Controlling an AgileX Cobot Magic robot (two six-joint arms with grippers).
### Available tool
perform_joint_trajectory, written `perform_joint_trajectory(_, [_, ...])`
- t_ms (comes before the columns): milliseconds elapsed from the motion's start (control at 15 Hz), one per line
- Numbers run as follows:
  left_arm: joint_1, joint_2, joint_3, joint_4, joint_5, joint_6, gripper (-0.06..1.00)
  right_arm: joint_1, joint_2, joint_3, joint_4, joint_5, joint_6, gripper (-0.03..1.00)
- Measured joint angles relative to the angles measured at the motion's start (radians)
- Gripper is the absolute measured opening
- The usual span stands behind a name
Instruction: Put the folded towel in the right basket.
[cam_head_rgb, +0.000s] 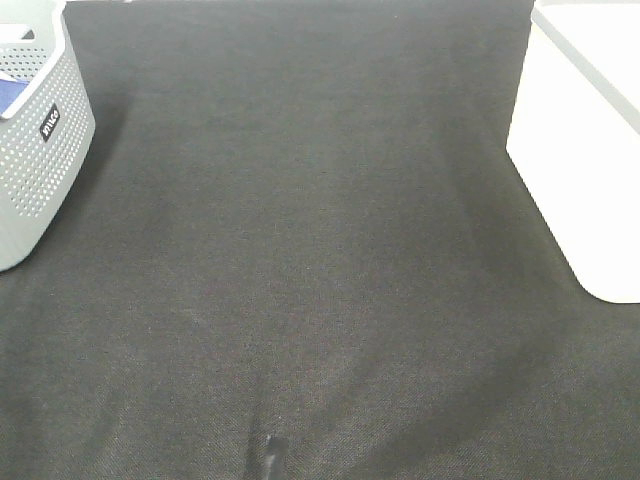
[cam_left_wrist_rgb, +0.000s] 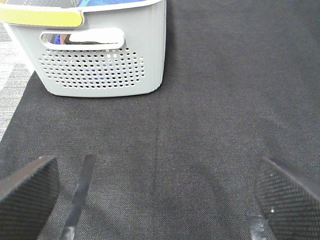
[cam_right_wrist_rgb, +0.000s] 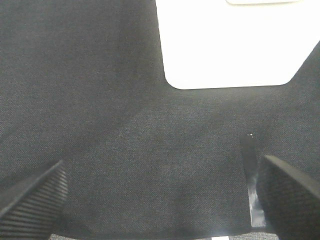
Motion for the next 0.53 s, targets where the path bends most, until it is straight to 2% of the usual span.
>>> perform_joint_trajectory(533, [0.0, 0.0, 0.0, 0.0, 0.0, 0.0, 0.99, 0.0, 0.0, 0.0, 0.001, 0.0, 0.0, 0.97])
